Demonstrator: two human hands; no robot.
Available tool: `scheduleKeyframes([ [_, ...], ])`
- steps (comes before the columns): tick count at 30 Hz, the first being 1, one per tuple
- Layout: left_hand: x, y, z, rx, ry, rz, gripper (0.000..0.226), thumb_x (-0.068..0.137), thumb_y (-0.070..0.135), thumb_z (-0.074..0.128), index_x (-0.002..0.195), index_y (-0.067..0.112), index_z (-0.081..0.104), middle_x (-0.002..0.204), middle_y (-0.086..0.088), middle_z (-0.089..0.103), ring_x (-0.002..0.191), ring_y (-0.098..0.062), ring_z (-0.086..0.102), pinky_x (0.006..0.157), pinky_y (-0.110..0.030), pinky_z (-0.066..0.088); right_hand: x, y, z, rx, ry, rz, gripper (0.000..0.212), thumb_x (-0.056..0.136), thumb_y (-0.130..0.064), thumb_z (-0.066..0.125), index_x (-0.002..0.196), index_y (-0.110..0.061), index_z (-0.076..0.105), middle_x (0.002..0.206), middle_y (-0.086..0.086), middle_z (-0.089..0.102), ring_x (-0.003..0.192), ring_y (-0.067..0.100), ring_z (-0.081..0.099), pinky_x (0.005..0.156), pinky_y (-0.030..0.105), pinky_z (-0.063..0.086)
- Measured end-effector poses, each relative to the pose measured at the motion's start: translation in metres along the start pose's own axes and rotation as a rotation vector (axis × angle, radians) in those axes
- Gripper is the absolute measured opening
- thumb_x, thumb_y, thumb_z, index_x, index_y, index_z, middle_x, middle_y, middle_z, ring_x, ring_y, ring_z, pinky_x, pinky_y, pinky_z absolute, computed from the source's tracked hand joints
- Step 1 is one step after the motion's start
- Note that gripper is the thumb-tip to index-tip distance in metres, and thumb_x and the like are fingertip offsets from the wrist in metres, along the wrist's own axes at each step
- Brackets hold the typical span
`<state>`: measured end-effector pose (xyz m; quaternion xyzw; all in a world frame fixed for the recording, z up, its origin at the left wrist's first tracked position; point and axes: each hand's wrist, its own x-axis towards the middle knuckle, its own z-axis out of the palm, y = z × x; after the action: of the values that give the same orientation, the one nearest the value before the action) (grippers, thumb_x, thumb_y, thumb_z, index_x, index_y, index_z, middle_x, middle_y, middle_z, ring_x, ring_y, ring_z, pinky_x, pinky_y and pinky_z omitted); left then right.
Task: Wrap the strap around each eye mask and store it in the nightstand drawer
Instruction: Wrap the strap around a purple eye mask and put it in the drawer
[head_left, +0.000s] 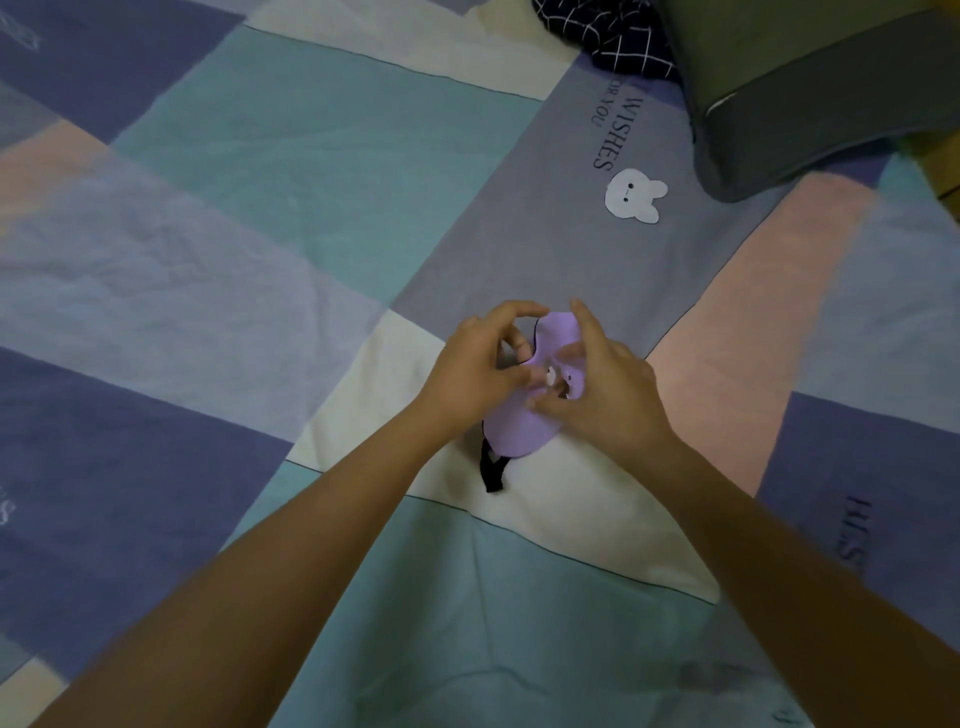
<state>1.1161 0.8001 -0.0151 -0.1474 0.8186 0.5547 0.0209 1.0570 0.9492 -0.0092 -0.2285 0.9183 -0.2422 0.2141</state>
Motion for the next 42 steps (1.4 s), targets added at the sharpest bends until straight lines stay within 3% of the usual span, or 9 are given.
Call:
scheduleKeyframes([
  [6, -0.002, 0.022, -0.01, -0.132, 0.06, 0.176, 0.053, 0.077, 0.01, 0.075, 0.123, 0.024, 0.053, 0.081, 0.003, 0.065, 0.082, -0.006, 0.056, 0.075, -0.009, 0.036, -0.009, -0.014, -0.006, 0.295, 0.126, -0.046, 0.077, 0.081, -0.021, 0.072, 0.145, -0.023, 0.029, 0.102, 0.001, 0.069, 0.092, 0.02, 0.065, 0.088, 0.038, 0.051],
  [12, 0.004, 0.013, -0.026, 0.102, 0.01, 0.057, 0.066, 0.063, 0.049, 0.079, 0.121, 0.031, 0.054, 0.113, 0.013, 0.059, 0.1, -0.004, 0.053, 0.097, -0.022, 0.038, -0.011, -0.024, -0.013, 0.753, 0.109, -0.045, 0.081, 0.084, 0.005, 0.064, 0.147, -0.02, 0.02, 0.082, 0.01, 0.058, 0.07, 0.01, 0.054, 0.071, 0.012, 0.045],
  [16, 0.007, 0.011, -0.034, 0.185, -0.058, -0.004, 0.039, 0.067, 0.047, 0.075, 0.086, 0.014, 0.07, 0.077, -0.003, 0.069, 0.07, -0.022, 0.061, 0.073, -0.041, 0.05, -0.01, -0.028, -0.012, 0.967, 0.157, 0.064, 0.087, 0.082, 0.004, 0.068, 0.147, -0.022, 0.018, 0.091, 0.0, 0.063, 0.079, 0.006, 0.065, 0.082, 0.021, 0.053],
  [23, 0.004, 0.021, -0.034, -0.642, 0.276, -0.306, 0.023, 0.086, 0.02, 0.068, 0.108, 0.016, 0.064, 0.097, 0.0, 0.071, 0.085, -0.015, 0.068, 0.067, -0.026, 0.057, -0.023, -0.041, 0.018, 0.93, 0.243, 0.211, 0.075, 0.069, -0.008, 0.082, 0.13, -0.021, 0.04, 0.11, -0.007, 0.052, 0.086, 0.016, 0.065, 0.071, 0.016, 0.053],
  [28, 0.004, 0.022, -0.028, -0.825, 0.296, -0.366, 0.034, 0.085, 0.014, 0.069, 0.117, 0.012, 0.061, 0.103, -0.004, 0.071, 0.087, -0.02, 0.069, 0.071, -0.034, 0.056, -0.026, -0.058, 0.026, 0.979, 0.139, 0.178, 0.04, 0.074, -0.018, 0.08, 0.11, -0.012, 0.063, 0.095, 0.001, 0.073, 0.093, 0.013, 0.068, 0.088, 0.025, 0.051],
  [32, 0.006, 0.022, -0.031, -0.895, 0.43, -0.393, 0.039, 0.081, 0.005, 0.071, 0.118, 0.005, 0.059, 0.106, -0.009, 0.069, 0.087, -0.022, 0.068, 0.066, -0.034, 0.059, -0.029, -0.059, 0.028, 0.923, 0.074, 0.138, 0.034, 0.082, -0.013, 0.073, 0.113, -0.013, 0.062, 0.072, 0.003, 0.073, 0.072, 0.006, 0.066, 0.072, 0.007, 0.045],
  [35, 0.01, 0.019, -0.041, -0.926, 0.596, -0.387, 0.037, 0.081, 0.002, 0.07, 0.115, 0.011, 0.057, 0.104, -0.003, 0.066, 0.096, -0.022, 0.064, 0.081, -0.038, 0.057, -0.035, -0.053, 0.025, 0.886, 0.087, 0.146, 0.009, 0.084, -0.014, 0.071, 0.092, -0.01, 0.071, 0.054, 0.002, 0.065, 0.058, 0.019, 0.057, 0.068, 0.02, 0.046],
  [39, 0.015, 0.009, -0.05, -0.876, 0.685, -0.345, 0.039, 0.081, 0.003, 0.071, 0.115, 0.017, 0.057, 0.11, -0.001, 0.066, 0.104, -0.022, 0.064, 0.088, -0.04, 0.055, -0.038, -0.048, 0.013, 0.946, 0.033, 0.228, 0.041, 0.08, -0.026, 0.071, 0.051, -0.001, 0.056, 0.044, 0.008, 0.054, 0.052, 0.016, 0.059, 0.076, 0.019, 0.047],
  [42, 0.012, 0.004, -0.043, -0.792, 0.692, -0.352, 0.042, 0.078, 0.002, 0.072, 0.115, 0.015, 0.058, 0.11, -0.003, 0.066, 0.104, -0.023, 0.064, 0.092, -0.047, 0.053, -0.031, -0.052, 0.005, 1.462, -0.029, 0.339, 0.047, 0.082, -0.033, 0.062, 0.043, -0.014, 0.046, 0.043, 0.004, 0.047, 0.059, 0.02, 0.063, 0.09, 0.037, 0.045],
])
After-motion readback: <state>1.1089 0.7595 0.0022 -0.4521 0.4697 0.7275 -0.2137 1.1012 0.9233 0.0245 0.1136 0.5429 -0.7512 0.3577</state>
